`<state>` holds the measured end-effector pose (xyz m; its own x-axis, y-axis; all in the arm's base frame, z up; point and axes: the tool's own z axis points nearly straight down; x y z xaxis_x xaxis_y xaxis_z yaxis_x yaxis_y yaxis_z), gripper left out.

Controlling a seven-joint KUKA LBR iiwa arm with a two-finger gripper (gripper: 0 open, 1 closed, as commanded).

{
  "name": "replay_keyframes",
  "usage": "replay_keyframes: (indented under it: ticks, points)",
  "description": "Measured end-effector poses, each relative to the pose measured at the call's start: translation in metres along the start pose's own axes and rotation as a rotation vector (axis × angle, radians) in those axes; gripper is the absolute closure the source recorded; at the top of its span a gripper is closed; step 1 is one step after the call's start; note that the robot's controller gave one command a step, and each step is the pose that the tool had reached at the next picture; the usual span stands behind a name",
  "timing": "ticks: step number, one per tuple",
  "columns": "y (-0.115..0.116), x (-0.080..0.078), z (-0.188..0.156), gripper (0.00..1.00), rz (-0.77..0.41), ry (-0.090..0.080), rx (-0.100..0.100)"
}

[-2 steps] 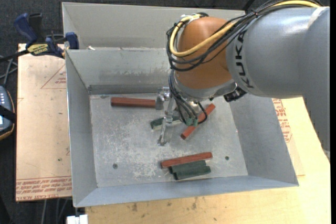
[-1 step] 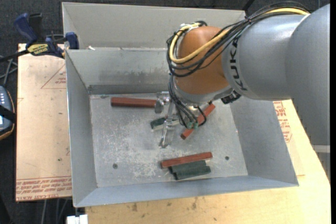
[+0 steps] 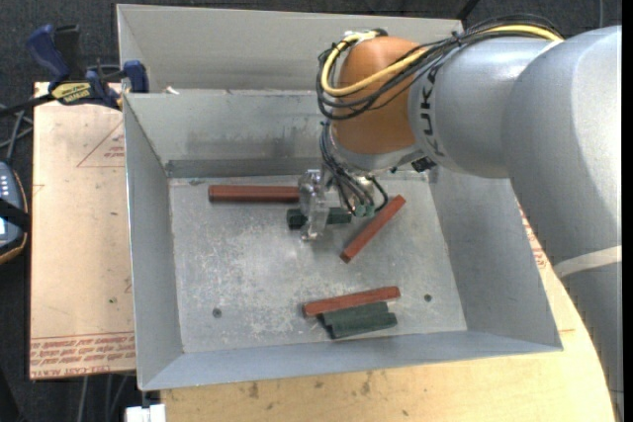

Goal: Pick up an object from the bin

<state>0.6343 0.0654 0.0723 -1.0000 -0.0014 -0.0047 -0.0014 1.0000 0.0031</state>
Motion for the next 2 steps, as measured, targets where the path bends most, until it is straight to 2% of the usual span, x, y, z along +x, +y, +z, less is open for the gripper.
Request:
replay_keyframes:
  ticks: [1, 2]
  points:
    - [0.000, 0.000, 0.000, 1.00, 0.001, 0.000, 0.000]
    - [-0.007, 0.000, -0.193, 1.00, 0.066, -0.008, 0.001]
